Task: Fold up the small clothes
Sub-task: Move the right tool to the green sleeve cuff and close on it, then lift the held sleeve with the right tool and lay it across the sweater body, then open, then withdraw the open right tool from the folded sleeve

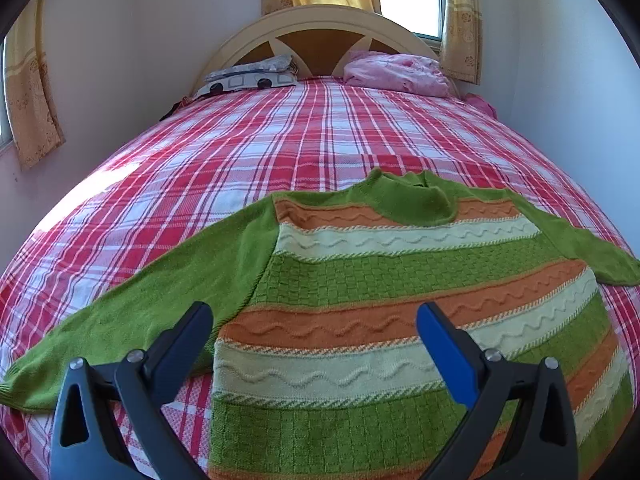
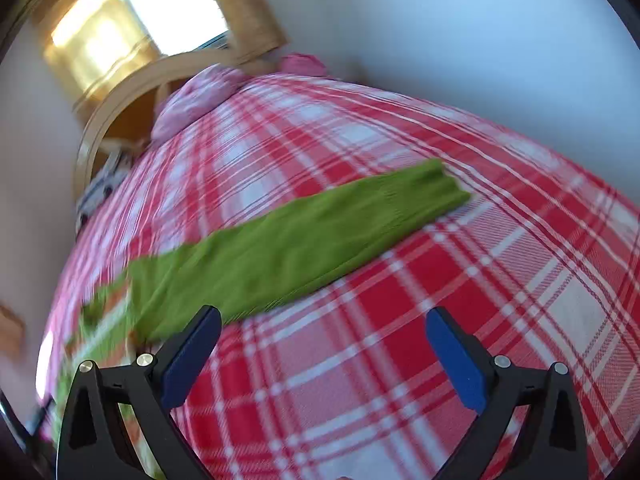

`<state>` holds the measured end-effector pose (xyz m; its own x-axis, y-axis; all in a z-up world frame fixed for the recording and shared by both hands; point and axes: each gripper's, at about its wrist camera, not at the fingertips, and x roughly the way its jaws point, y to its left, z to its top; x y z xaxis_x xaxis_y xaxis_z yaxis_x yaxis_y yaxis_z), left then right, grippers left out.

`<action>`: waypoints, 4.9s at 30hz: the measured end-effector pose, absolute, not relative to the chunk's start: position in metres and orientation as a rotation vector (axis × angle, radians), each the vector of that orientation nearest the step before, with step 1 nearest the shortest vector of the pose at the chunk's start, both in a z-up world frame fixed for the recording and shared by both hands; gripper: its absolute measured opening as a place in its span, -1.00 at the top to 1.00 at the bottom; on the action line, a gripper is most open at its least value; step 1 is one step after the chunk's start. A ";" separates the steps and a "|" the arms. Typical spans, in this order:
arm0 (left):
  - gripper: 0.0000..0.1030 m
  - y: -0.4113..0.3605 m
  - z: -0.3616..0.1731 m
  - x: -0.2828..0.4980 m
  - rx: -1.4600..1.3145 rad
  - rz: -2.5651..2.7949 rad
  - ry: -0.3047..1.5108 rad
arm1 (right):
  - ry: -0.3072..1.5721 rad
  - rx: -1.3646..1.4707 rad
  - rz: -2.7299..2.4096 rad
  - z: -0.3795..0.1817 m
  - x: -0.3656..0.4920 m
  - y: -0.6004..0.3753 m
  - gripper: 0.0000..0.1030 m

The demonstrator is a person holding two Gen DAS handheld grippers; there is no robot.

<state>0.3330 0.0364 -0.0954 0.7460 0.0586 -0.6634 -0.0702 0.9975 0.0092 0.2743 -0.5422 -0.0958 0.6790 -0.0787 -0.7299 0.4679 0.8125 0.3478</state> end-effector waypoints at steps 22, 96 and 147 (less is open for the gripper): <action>-1.00 0.047 -0.118 0.341 -0.080 0.138 0.707 | 0.755 0.680 -0.403 -0.124 0.337 -0.652 -0.11; -1.00 0.116 -0.132 0.330 -0.152 0.229 0.760 | 0.716 0.160 0.577 0.009 0.452 -0.071 0.73; 0.83 0.071 -0.140 0.377 -0.185 -0.078 0.878 | 0.826 -0.005 0.412 -0.121 0.371 -0.176 -0.45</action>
<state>0.3775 0.0714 -0.1397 0.6369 -0.1439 -0.7574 -0.0081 0.9811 -0.1933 0.3708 -0.1759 -0.1211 0.6034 0.3540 -0.7145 -0.3581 0.9209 0.1539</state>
